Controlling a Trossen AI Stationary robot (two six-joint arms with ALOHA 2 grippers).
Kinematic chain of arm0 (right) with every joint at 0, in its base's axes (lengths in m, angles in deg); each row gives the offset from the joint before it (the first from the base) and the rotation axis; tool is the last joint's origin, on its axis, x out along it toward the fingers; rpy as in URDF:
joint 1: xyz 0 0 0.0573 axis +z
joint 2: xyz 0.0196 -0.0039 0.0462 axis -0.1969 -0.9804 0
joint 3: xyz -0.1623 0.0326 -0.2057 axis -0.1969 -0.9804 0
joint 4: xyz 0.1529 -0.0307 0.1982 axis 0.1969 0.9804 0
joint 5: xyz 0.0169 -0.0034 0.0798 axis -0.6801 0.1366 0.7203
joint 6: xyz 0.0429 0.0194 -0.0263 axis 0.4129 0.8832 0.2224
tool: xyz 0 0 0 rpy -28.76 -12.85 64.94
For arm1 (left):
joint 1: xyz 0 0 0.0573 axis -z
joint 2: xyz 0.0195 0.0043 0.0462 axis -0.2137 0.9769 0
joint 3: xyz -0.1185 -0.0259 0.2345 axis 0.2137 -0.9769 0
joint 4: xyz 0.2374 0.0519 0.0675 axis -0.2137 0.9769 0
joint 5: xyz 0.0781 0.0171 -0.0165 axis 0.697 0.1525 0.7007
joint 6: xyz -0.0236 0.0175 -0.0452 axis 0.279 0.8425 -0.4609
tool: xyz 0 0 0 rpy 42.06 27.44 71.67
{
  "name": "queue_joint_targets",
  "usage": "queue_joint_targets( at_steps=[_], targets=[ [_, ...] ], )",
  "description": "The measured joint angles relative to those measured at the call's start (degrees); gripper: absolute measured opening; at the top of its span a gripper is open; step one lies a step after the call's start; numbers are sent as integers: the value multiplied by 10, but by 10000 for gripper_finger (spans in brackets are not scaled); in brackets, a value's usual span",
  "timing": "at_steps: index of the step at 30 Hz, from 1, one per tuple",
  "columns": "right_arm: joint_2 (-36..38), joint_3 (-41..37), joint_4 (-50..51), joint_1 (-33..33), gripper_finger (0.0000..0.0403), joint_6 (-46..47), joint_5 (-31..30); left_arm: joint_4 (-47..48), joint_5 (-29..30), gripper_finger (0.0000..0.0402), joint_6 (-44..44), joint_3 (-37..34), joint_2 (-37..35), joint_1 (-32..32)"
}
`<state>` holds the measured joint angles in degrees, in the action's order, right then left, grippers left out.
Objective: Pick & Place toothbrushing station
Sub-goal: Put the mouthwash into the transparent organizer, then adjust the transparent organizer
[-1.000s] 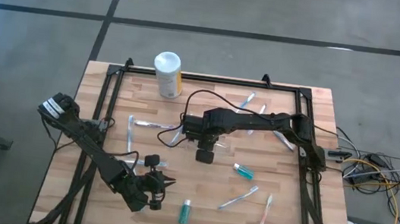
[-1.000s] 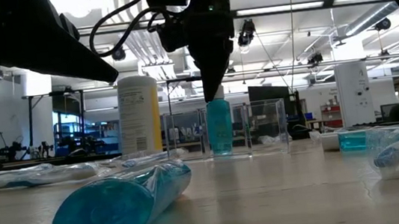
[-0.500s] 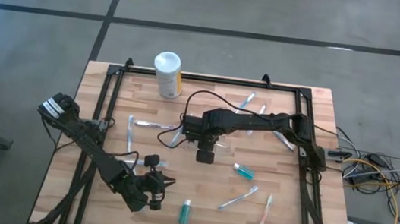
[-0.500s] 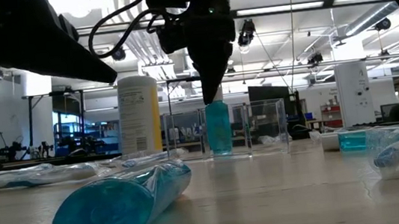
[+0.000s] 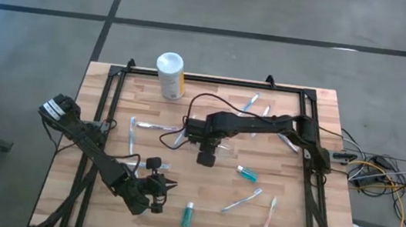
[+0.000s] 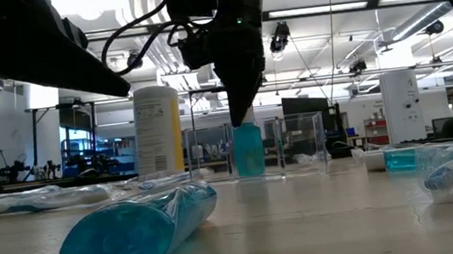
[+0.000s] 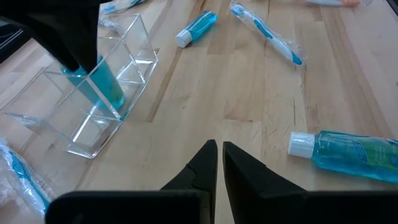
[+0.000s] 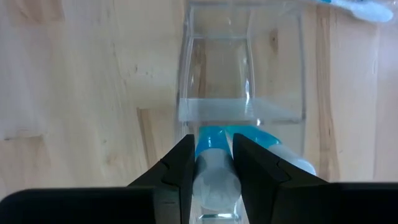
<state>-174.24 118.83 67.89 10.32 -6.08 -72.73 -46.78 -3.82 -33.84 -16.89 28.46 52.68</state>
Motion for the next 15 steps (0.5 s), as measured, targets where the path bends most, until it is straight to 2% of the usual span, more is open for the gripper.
queue_joint_targets(
  at_steps=[6, 15],
  targets=[
    [2, -10, -3, 0, 95, -12, 0, 0, 0, 30, 5, 0, 0, 0],
    [-2, -2, -16, -1, 149, -16, -1, 0, 0, 30, 5, 0, 0, 0]
  ],
)
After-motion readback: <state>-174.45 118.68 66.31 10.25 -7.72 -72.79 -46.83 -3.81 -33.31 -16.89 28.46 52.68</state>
